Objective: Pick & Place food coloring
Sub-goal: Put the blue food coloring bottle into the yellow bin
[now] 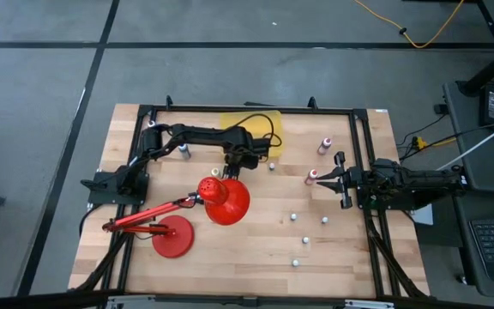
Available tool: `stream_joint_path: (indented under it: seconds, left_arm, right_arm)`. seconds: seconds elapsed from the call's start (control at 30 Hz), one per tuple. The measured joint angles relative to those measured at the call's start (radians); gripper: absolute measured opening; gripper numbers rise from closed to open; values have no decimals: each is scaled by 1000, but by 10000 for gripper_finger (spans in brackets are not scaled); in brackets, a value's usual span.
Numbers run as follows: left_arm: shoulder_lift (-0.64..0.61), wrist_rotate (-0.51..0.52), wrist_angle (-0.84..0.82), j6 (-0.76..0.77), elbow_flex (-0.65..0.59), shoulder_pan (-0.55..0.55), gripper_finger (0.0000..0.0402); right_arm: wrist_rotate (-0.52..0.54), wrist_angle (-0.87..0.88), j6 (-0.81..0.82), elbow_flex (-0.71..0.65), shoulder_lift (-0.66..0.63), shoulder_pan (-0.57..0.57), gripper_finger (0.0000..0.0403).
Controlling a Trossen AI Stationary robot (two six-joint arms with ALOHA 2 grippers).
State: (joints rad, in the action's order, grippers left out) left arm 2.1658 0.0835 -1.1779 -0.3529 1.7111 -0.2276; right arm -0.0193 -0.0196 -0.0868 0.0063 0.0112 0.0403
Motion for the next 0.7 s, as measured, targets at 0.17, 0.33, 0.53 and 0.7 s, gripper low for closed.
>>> stream_joint_path:
  seconds: [0.17, 0.33, 0.53, 0.7]
  left_arm:
    - [0, 0, 0, 0, 0, 0, 152]
    - [0, -58, 0, -13, 0, 0, 151]
    - [0, -84, 0, -23, 0, 3, 110]
    - [0, -84, 0, -20, 1, 2, 63]
  right_arm:
    - [0, 0, 0, 0, 0, 0, 56]
    - [0, 0, 0, 0, 0, 0, 56]
    - [0, 0, 0, 0, 0, 0, 56]
    - [0, 0, 0, 0, 0, 0, 56]
